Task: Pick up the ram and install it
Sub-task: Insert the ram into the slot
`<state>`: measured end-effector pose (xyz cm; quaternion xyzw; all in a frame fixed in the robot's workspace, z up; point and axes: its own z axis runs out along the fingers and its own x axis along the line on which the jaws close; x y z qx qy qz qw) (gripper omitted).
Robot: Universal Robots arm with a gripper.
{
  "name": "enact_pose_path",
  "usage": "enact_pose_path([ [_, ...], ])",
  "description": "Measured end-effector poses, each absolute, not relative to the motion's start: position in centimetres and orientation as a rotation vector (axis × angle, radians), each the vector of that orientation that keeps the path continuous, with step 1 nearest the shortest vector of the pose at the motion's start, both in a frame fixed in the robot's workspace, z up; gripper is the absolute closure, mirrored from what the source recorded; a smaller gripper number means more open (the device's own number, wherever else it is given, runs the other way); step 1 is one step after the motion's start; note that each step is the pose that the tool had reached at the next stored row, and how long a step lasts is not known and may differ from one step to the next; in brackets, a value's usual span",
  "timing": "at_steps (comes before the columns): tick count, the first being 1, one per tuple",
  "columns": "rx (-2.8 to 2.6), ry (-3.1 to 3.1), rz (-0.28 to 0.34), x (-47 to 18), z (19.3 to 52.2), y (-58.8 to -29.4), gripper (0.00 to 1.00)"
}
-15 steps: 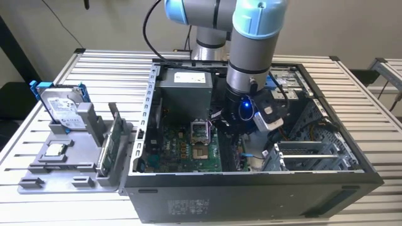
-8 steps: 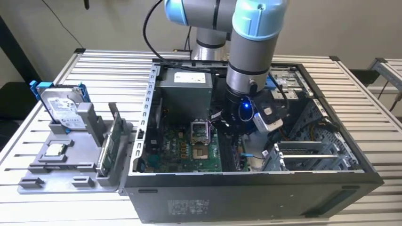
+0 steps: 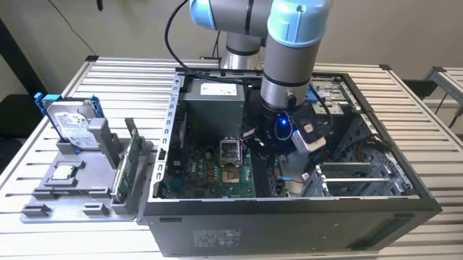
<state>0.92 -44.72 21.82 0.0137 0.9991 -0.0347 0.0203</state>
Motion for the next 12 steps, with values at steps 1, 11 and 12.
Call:
enact_pose_path([
  [1, 0.042, 3.099, -0.108, 0.93, 21.74, -44.72, 0.86],
  [11, 0.041, 3.102, -0.108, 0.94, 21.08, -44.73, 0.86],
  [12, 0.042, 3.102, -0.108, 0.94, 21.08, -44.73, 0.86],
])
